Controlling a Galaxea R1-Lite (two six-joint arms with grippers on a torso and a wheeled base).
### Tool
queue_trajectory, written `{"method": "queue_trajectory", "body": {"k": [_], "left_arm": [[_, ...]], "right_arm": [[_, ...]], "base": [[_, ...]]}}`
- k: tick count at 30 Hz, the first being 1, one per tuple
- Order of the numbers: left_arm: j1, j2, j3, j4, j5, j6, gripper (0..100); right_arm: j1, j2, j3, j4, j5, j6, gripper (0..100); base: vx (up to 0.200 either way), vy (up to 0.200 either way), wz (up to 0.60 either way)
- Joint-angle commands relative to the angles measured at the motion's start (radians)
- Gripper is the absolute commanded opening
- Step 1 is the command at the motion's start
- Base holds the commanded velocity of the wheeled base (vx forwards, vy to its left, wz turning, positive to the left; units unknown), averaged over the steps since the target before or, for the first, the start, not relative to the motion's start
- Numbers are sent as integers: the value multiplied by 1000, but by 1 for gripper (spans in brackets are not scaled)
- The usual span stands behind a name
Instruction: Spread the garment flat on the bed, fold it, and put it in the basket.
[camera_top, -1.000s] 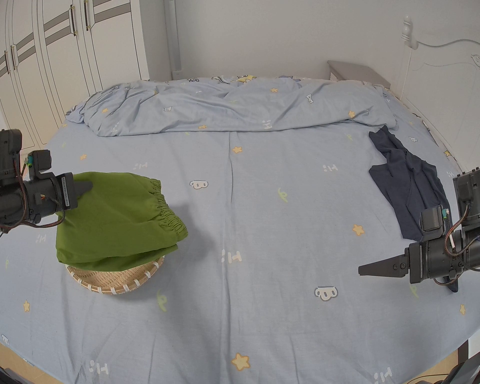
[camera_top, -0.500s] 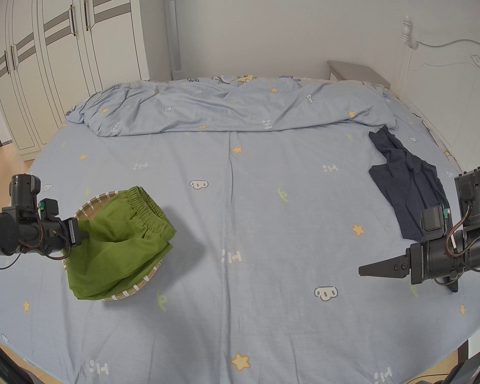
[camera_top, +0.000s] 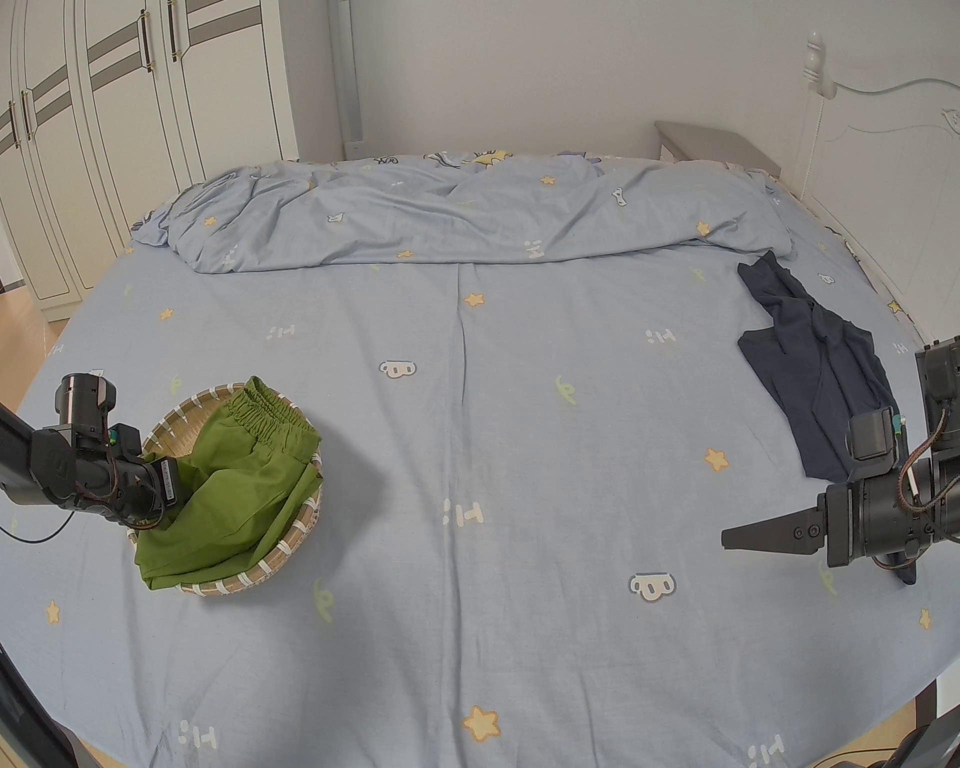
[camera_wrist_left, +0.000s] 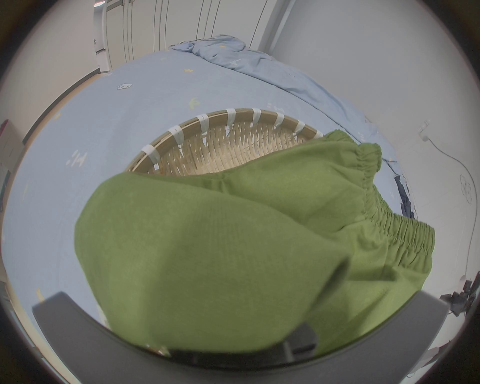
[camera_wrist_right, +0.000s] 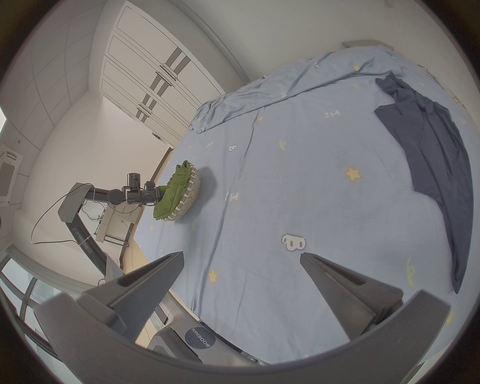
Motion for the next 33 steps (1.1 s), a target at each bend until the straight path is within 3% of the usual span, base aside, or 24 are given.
{"method": "queue_trajectory", "body": {"k": [1,7,8,26,31,33], "left_arm": [[-7,24,-40,-1,2,-20,0],[-15,27,-46,-1,12,-22,0],[-18,27,-49,-1,19,-23,100],[-36,-389,31,5,39,-20,100],[-110,-571,89,13,37,-34,100],[-222,-709,153,19,40,-88,100]], "right_arm": [[1,-1,0,1,1,0,100],[-2,-3,0,0,1,0,100],[-3,-4,0,0,-1,0,100],[-14,-27,-5,-5,-2,-2,100],[-32,-46,-5,-6,-6,-8,100],[-42,-96,0,-6,-10,-25,100]], "base": [[0,0,0],[0,0,0],[0,0,0],[0,0,0],[0,0,0],[0,0,0]]}}
